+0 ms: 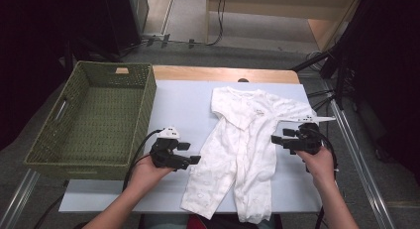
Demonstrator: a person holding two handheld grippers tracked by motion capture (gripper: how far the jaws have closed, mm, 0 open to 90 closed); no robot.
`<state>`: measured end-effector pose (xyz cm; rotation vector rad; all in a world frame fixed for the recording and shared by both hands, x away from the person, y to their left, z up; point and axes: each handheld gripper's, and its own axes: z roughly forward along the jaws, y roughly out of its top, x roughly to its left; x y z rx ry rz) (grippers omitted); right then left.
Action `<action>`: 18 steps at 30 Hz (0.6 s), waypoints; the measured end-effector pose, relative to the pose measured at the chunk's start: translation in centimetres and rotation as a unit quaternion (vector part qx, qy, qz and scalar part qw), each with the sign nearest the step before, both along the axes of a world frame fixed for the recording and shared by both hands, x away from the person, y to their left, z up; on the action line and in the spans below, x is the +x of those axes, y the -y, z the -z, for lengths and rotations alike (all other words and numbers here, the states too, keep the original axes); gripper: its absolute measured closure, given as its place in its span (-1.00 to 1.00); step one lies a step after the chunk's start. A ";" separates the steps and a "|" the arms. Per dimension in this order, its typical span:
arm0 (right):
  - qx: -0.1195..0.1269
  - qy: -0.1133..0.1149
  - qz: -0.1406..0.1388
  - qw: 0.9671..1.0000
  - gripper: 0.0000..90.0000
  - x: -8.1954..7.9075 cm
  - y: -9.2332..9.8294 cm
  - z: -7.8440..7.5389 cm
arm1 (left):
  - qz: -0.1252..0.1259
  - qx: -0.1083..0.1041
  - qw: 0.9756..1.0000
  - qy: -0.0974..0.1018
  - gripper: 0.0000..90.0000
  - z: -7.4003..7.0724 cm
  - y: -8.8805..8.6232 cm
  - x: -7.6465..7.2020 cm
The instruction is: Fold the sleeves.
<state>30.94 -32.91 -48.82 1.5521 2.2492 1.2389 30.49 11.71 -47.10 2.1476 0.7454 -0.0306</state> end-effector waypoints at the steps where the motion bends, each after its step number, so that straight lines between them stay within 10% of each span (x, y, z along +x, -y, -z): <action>1: 0.001 -0.001 0.002 1.000 -0.46 0.1 0.1 0.0 | 0.000 0.001 1.000 0.000 -0.31 0.0 0.0 0.0; 18: -0.003 -0.005 0.023 1.000 -0.46 3.0 2.0 -0.4 | -0.008 -0.001 1.000 -0.008 -0.31 0.3 -0.3 -0.7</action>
